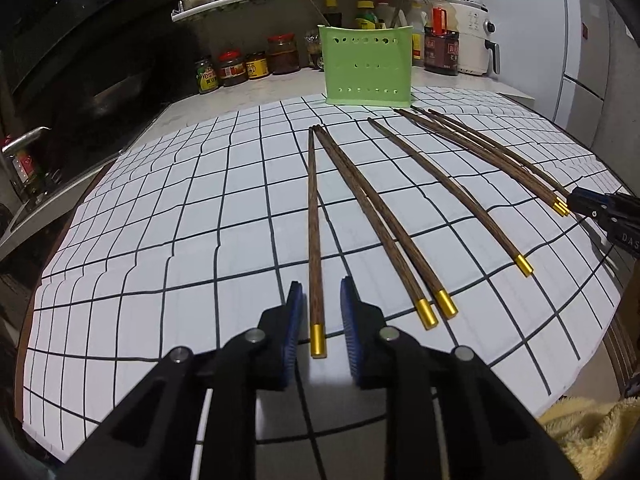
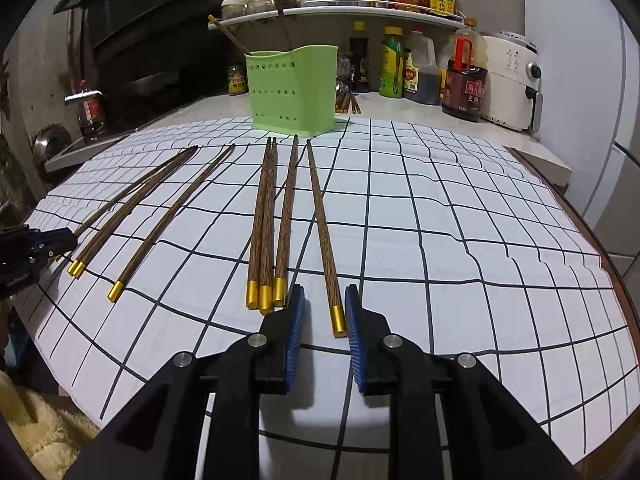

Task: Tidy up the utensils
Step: 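Close the left tool on a brown chopstick while the right tool grasps another, then lift both held chopsticks upright and carry them over the green holder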

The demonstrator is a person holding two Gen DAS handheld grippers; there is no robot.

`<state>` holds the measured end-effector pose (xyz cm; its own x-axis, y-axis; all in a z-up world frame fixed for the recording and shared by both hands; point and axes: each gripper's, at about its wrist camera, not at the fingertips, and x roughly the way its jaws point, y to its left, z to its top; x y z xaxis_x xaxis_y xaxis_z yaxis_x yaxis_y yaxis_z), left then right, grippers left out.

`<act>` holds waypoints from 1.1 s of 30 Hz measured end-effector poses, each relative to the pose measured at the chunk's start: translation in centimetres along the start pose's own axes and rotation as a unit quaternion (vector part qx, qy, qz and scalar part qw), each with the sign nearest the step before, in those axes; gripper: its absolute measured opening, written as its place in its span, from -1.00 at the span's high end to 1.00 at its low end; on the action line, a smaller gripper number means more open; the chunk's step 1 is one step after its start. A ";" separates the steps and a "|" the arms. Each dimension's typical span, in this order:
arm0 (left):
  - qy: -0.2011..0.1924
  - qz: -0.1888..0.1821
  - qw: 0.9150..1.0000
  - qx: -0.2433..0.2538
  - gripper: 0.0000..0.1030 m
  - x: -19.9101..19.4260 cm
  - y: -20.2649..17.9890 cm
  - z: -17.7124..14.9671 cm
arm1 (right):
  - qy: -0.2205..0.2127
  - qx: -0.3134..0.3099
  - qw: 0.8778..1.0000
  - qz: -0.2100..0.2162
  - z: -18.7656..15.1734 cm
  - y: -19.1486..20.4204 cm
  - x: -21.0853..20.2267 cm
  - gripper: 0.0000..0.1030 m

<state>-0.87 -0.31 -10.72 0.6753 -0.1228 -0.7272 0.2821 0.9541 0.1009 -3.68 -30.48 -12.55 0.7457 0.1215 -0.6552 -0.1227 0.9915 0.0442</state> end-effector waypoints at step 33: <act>-0.246 -0.030 0.965 -0.086 0.87 -11.9 5.9 9.5 | -0.203 0.063 0.977 0.012 12.4 -0.7 -11.8 0.86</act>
<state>-0.74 4.22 4.97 0.9149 -0.2535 -0.3143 0.2418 0.9673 -0.0762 -4.27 -32.00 4.54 0.9448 0.1291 -0.3011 -0.0817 0.9829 0.1651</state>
